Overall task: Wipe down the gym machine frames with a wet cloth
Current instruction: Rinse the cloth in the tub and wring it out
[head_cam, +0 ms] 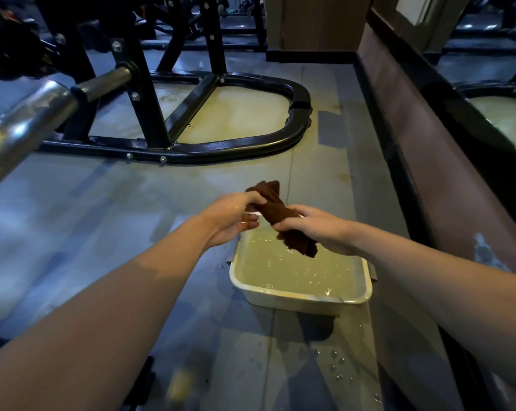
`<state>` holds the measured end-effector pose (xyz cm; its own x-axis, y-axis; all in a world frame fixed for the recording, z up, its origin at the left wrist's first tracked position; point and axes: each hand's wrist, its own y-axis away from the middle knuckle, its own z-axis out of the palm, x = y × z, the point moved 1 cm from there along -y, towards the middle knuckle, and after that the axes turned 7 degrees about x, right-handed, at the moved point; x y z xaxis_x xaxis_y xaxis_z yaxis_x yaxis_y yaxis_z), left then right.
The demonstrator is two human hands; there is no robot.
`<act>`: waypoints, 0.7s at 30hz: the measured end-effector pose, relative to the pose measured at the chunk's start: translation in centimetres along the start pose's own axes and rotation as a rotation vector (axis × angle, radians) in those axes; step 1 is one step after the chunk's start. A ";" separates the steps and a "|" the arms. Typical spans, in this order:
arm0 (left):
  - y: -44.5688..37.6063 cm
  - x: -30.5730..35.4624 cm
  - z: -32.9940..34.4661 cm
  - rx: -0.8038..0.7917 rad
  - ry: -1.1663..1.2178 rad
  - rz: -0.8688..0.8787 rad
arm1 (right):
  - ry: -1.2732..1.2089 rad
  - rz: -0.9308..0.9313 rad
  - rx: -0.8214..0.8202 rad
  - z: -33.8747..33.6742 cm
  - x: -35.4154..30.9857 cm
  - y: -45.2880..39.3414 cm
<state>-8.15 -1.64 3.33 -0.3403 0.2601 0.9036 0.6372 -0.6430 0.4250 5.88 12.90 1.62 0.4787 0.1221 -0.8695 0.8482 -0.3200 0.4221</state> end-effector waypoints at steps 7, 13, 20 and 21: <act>0.8 0.5 0.5 0.046 0.211 0.016 | -0.063 -0.048 0.182 2.1 -2.2 0.3; 0.6 0.5 1.7 0.131 0.385 -0.041 | -0.005 -0.117 0.274 2.8 -4.9 0.6; 1.1 -0.1 2.0 0.056 0.290 -0.037 | -0.190 -0.080 0.326 1.6 -3.6 0.6; 1.3 -0.4 2.1 0.043 0.220 -0.052 | -0.234 -0.065 0.348 1.8 -3.4 0.6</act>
<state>-5.71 -1.06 3.69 -0.5132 0.1256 0.8490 0.6422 -0.6000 0.4770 4.40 10.57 4.36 0.3286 -0.0516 -0.9430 0.7285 -0.6217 0.2878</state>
